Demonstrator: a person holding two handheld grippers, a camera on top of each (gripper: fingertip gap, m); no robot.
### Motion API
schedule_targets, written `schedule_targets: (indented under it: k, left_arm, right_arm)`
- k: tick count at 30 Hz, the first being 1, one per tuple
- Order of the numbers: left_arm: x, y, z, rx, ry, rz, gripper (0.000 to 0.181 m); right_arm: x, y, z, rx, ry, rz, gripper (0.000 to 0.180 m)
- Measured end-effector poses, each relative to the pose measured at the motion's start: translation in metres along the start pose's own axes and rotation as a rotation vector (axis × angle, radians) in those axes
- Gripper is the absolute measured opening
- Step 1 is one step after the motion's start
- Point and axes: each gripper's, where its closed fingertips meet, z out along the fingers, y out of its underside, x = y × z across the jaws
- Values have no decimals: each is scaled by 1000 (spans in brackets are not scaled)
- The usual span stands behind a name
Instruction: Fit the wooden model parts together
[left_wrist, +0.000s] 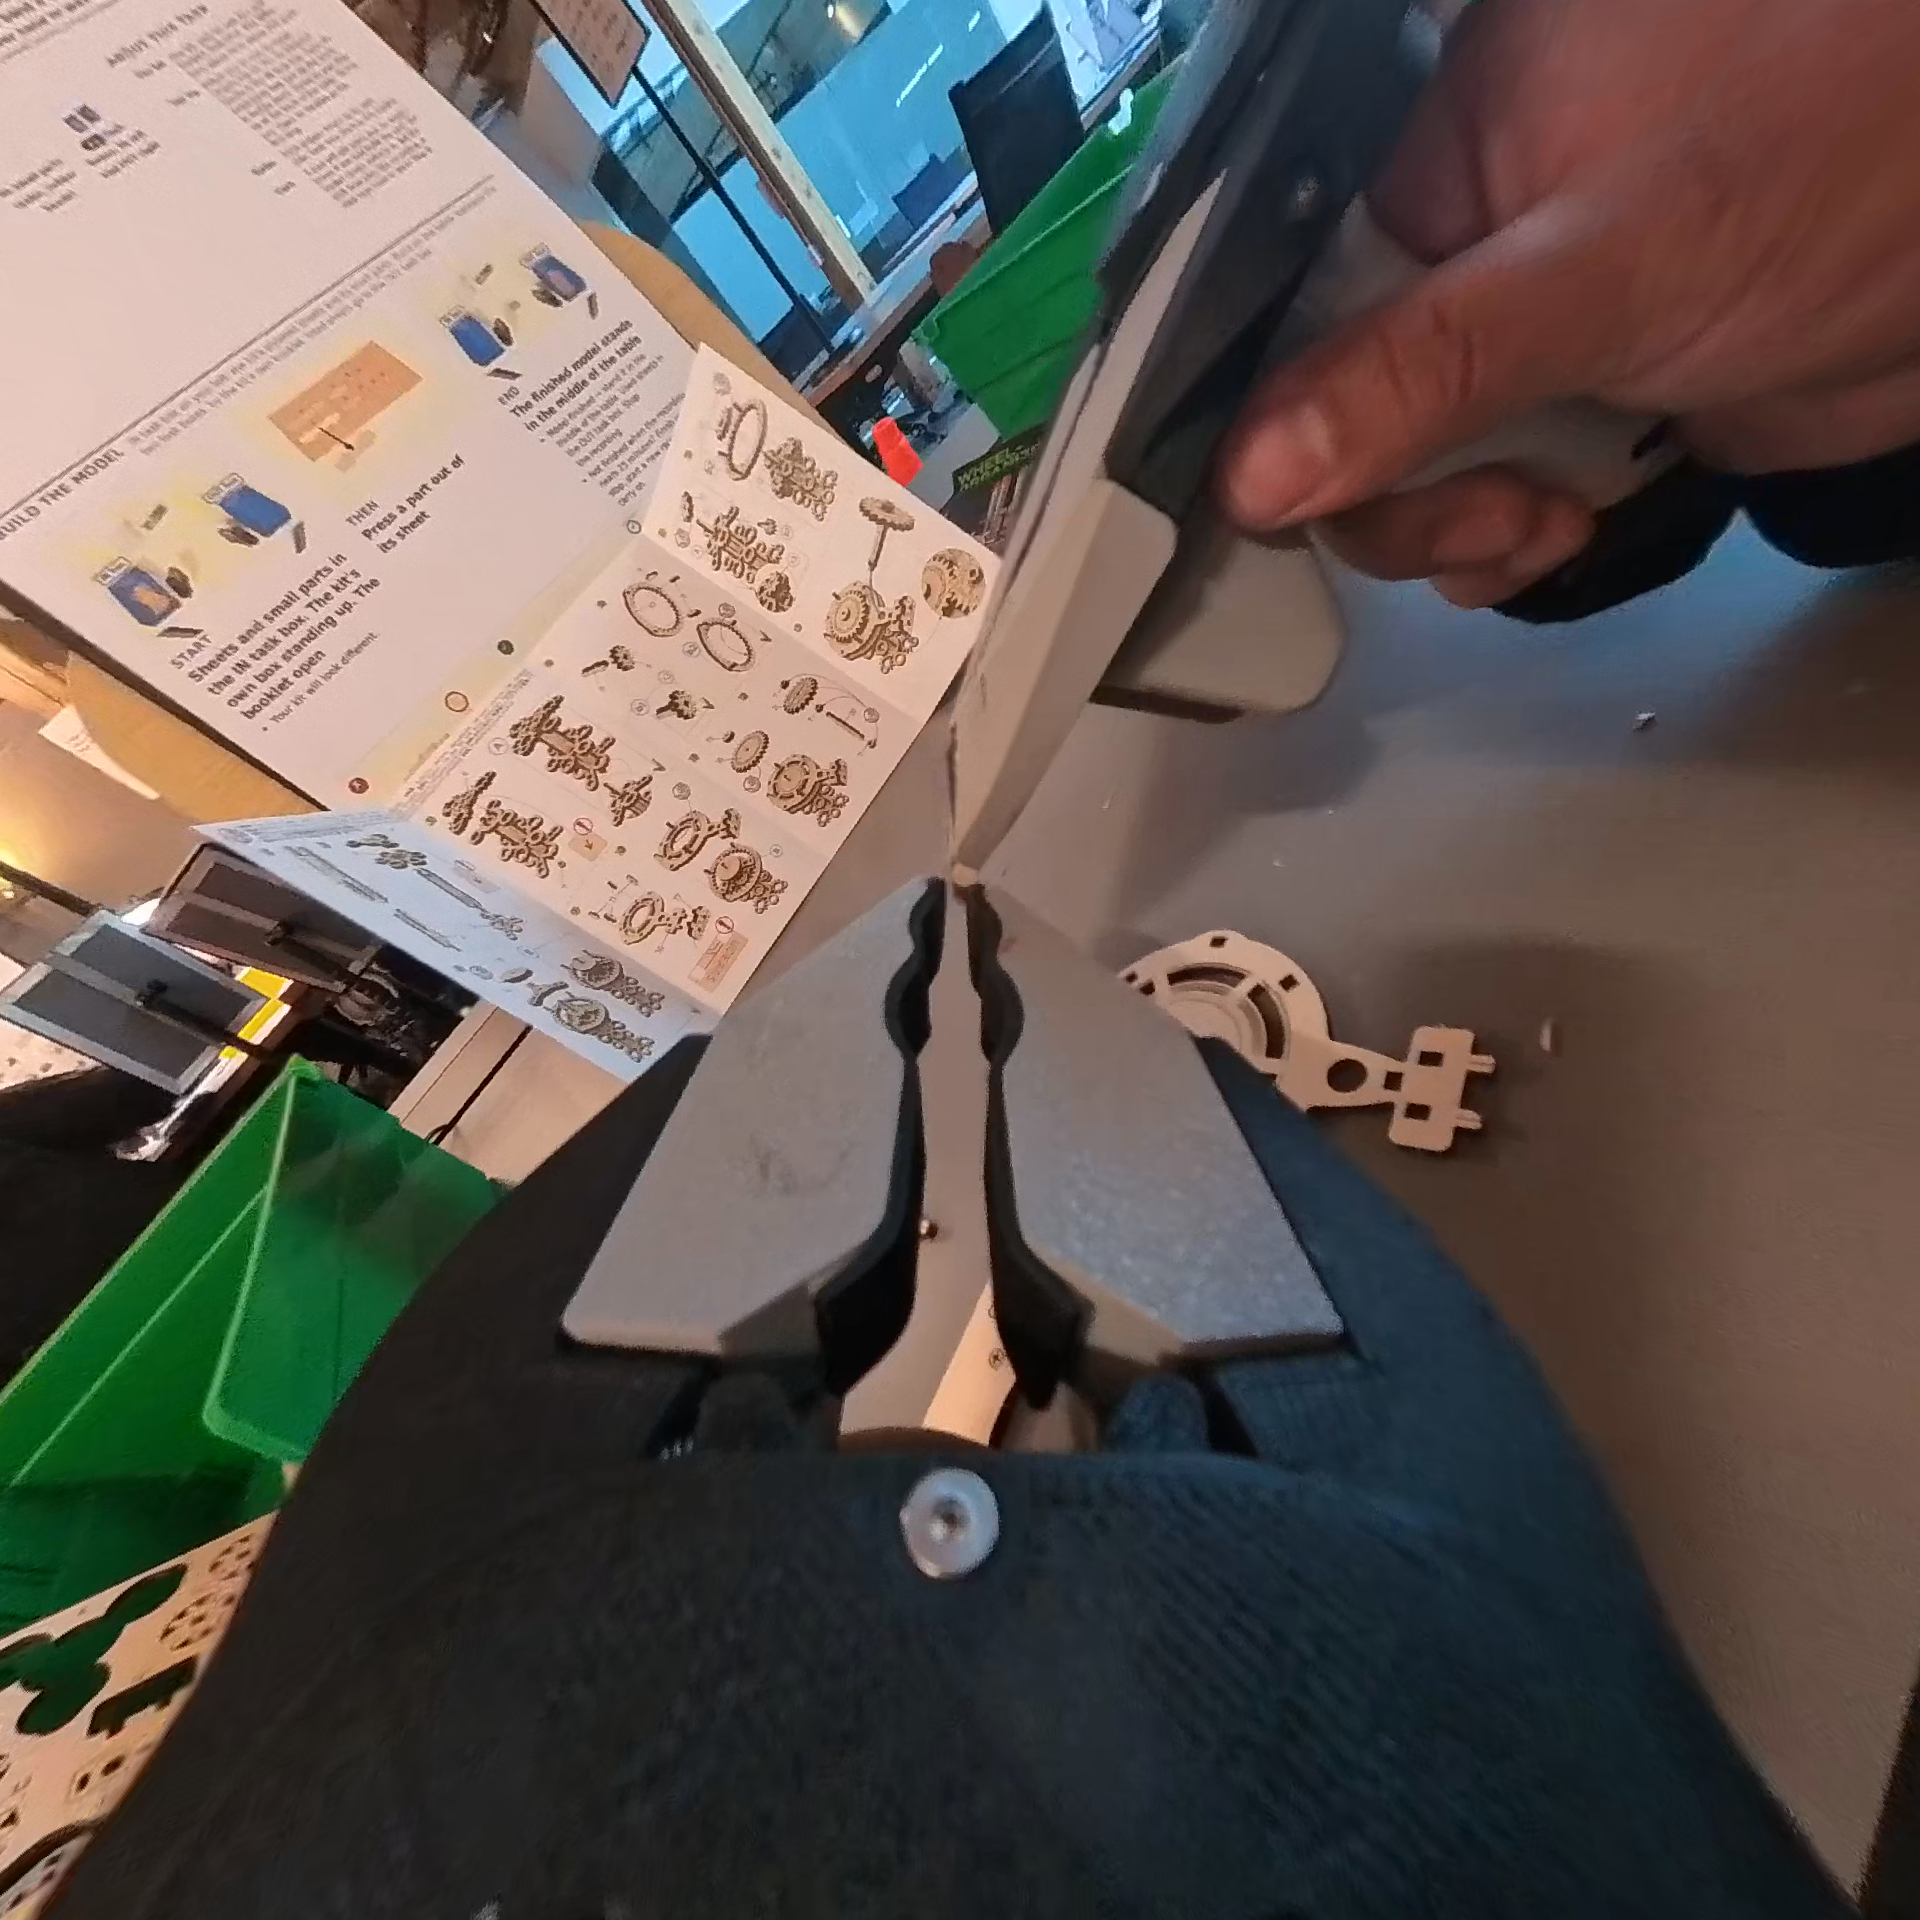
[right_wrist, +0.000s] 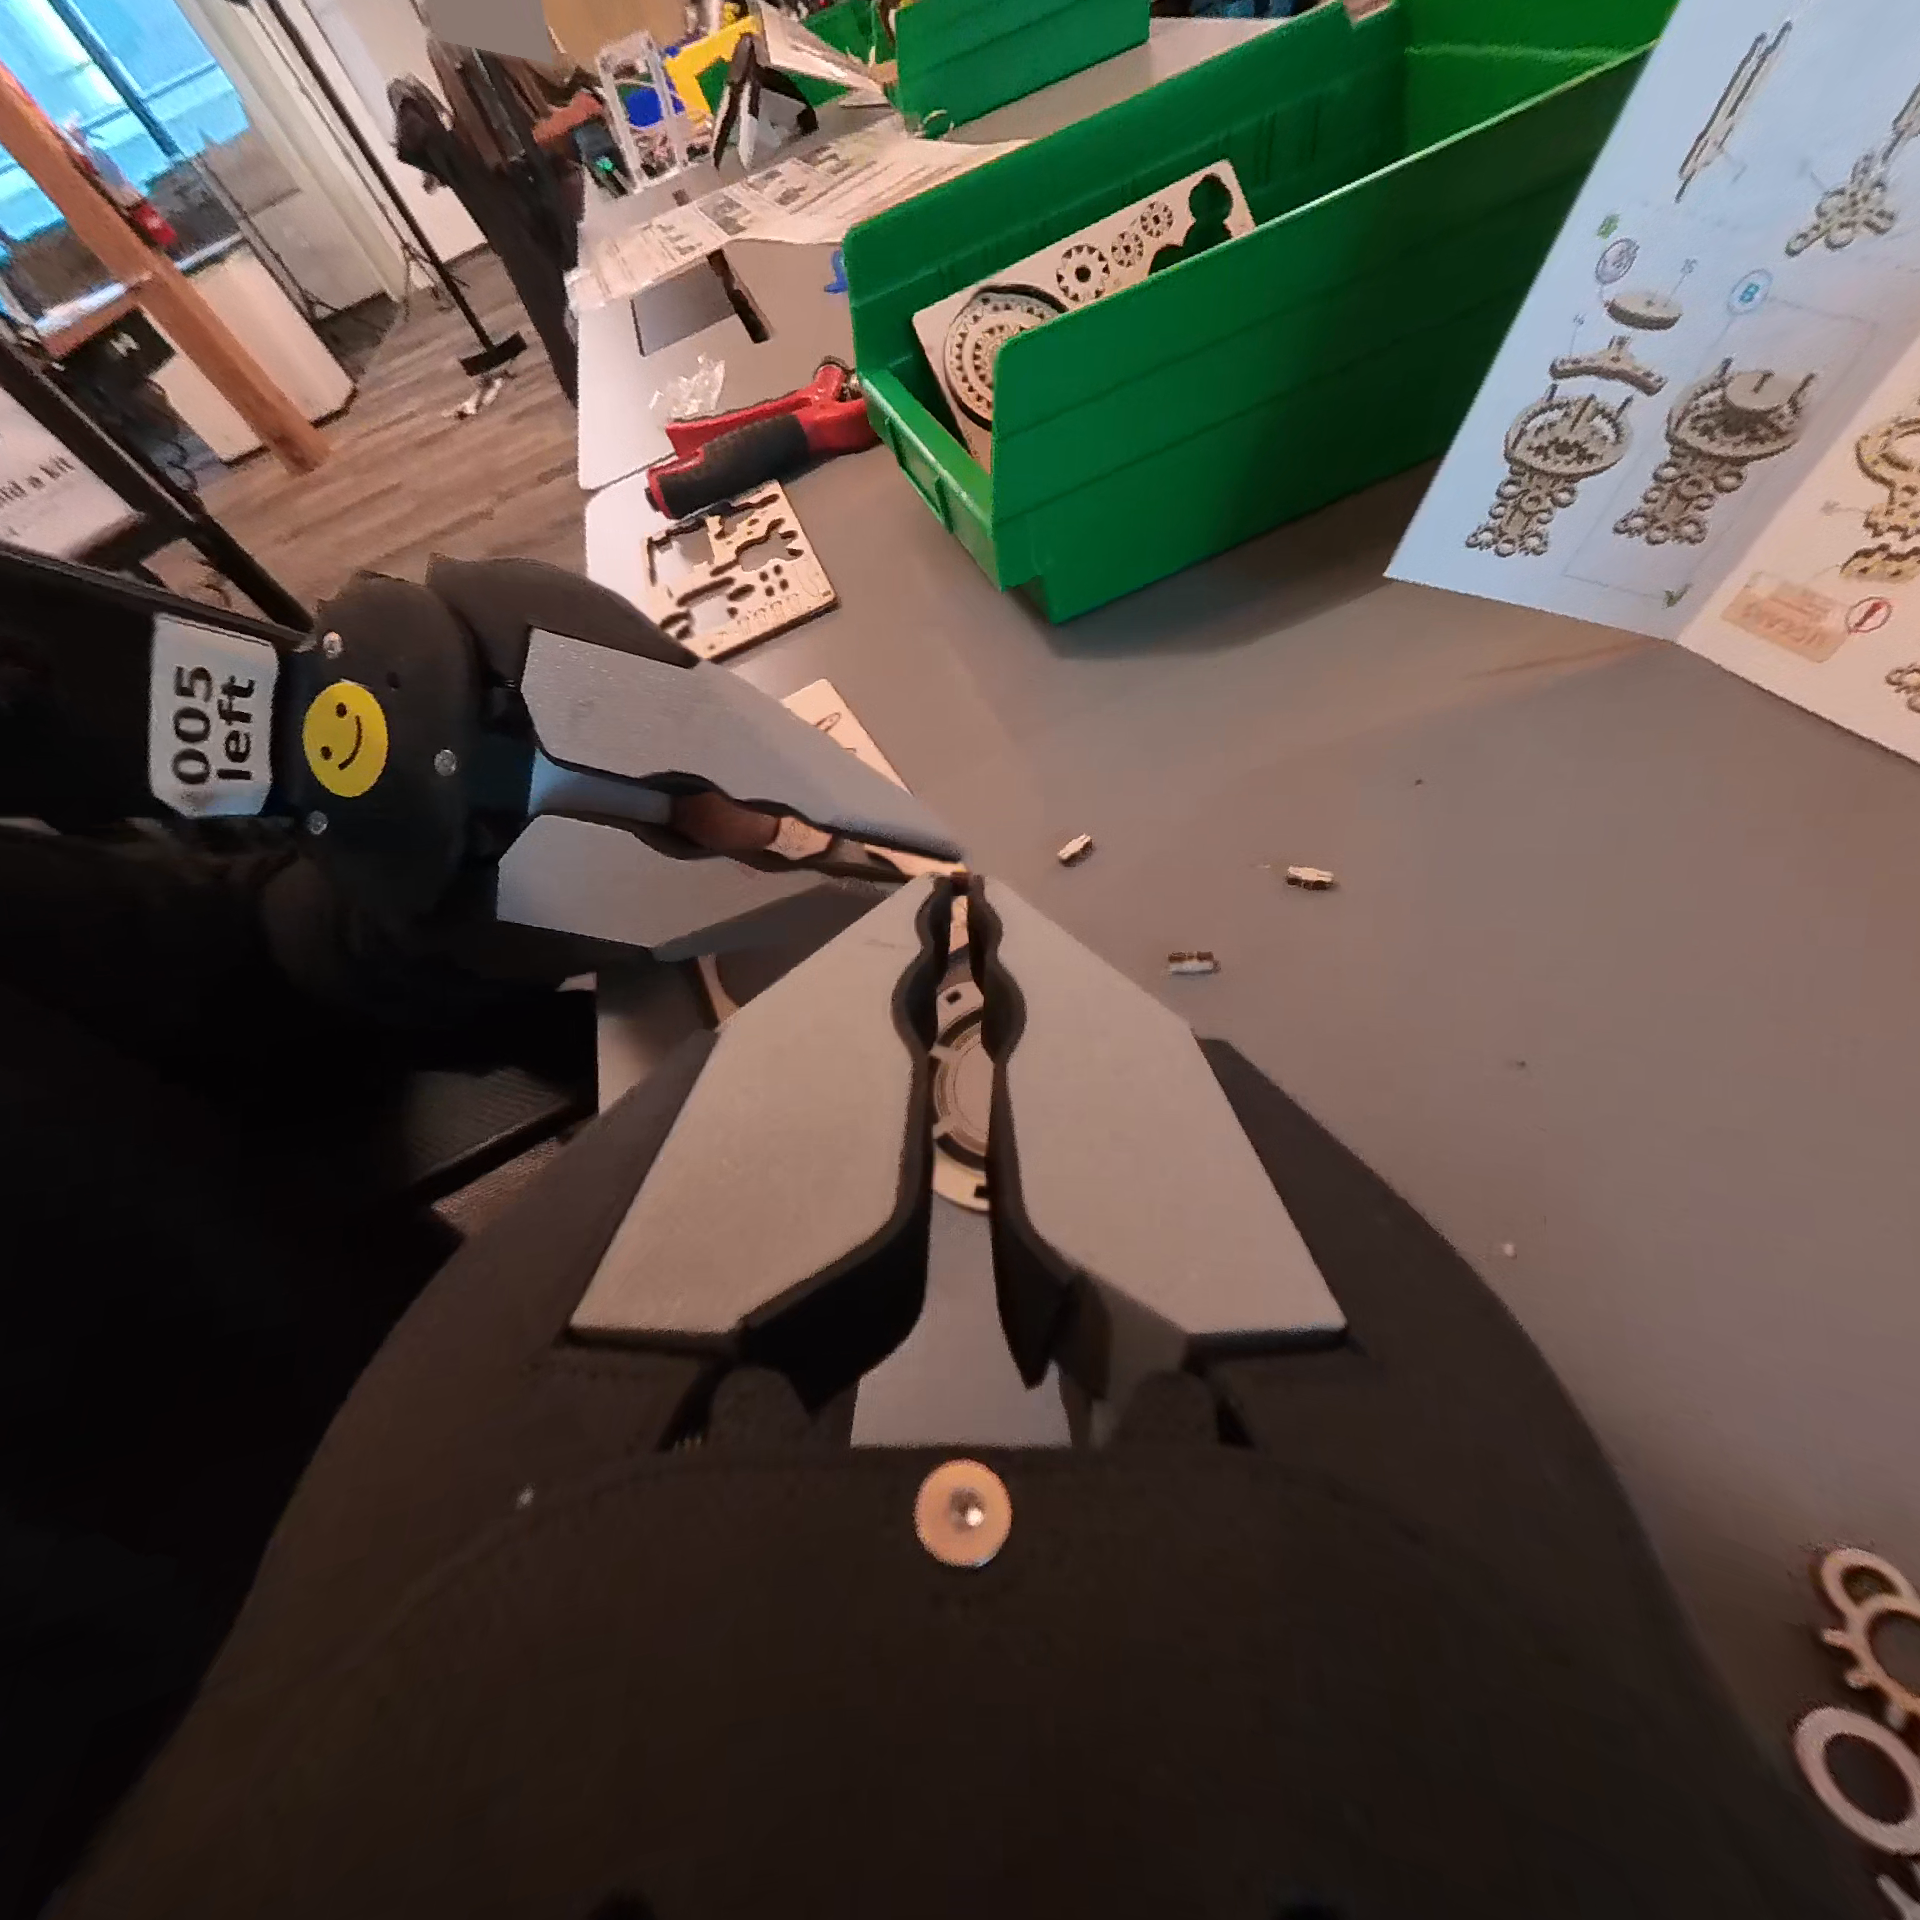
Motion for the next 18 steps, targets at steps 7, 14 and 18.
schedule_targets:
  k: [7, 14, 18]
  left_arm:
    - [9, 23, -7, -81, 191, -23, 0]
    - [45, 55, 1, -264, 336, 193, 0]
    - [47, 53, -1, -251, 363, 182, 0]
  right_arm:
    - [-1, 41, -9, -268, -44, 44, 0]
    - [-4, 70, -6, -472, -23, 5, 0]
    - [0, 70, -7, -475, -30, 56, 0]
